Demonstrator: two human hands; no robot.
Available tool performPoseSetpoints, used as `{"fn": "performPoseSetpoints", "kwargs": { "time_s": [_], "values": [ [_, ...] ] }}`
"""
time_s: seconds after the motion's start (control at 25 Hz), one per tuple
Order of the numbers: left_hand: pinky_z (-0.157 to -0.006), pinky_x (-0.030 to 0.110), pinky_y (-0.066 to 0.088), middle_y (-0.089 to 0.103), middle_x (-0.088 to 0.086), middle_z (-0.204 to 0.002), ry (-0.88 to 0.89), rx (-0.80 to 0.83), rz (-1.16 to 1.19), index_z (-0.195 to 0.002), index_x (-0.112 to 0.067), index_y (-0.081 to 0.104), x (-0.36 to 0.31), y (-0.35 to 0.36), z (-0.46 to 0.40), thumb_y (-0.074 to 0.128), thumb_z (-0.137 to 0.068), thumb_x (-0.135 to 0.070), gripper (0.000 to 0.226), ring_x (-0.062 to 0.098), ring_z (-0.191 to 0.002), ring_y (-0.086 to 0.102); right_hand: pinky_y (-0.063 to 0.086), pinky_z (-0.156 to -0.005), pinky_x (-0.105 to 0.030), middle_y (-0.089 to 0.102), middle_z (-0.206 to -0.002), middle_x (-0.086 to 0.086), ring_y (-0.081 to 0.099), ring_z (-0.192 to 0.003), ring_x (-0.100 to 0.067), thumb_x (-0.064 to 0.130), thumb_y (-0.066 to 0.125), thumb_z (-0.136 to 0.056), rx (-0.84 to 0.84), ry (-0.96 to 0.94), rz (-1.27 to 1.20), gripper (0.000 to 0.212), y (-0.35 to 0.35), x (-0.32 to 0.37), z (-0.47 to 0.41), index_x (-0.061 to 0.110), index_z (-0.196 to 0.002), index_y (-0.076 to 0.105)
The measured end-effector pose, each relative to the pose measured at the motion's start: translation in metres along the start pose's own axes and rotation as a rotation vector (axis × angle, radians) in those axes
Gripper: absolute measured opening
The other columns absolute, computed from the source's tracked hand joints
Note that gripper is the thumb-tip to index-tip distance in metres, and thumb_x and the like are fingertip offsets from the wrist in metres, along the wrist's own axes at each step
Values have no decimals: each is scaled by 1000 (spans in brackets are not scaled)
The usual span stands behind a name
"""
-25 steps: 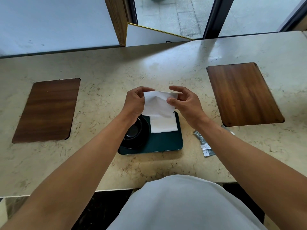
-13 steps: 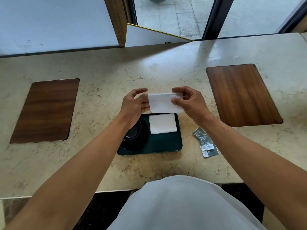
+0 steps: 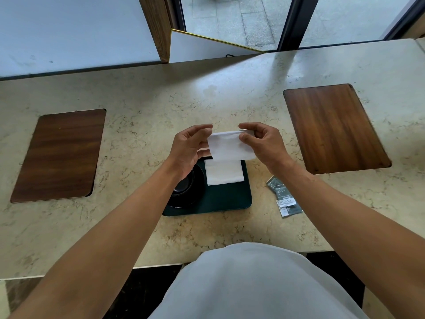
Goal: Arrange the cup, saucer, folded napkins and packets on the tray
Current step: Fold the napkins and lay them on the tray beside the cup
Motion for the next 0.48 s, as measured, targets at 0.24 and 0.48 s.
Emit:
{"fn": "performPoseSetpoints", "kwargs": {
  "time_s": [0.24, 0.48],
  "values": [
    [-89, 36, 62, 72, 11, -94, 141, -126, -440, -106, -13, 77, -8, -7, -4, 82, -84, -5, 24, 20, -88, 71, 58, -99, -31, 74, -118, 0, 69, -110, -13, 10, 75, -90, -26, -21, 109, 30, -6, -1, -7, 16, -120, 75],
    [-78, 17, 57, 76, -3, -89, 231, -186, -736, -100, -15, 78, -18, -4, -7, 79, -87, -18, 13, 4, -82, 71, 59, -98, -39, 75, -115, -1, 71, -106, -17, 18, 75, -93, -9, -58, 331, 28, -5, 1, -8, 15, -120, 74]
  ]
}}
Point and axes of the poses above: each hand's wrist, its own z-axis away from the middle knuckle, its own y-axis out of the palm, x = y × z, the point moved 8 cm from there along -z, towards the middle knuckle
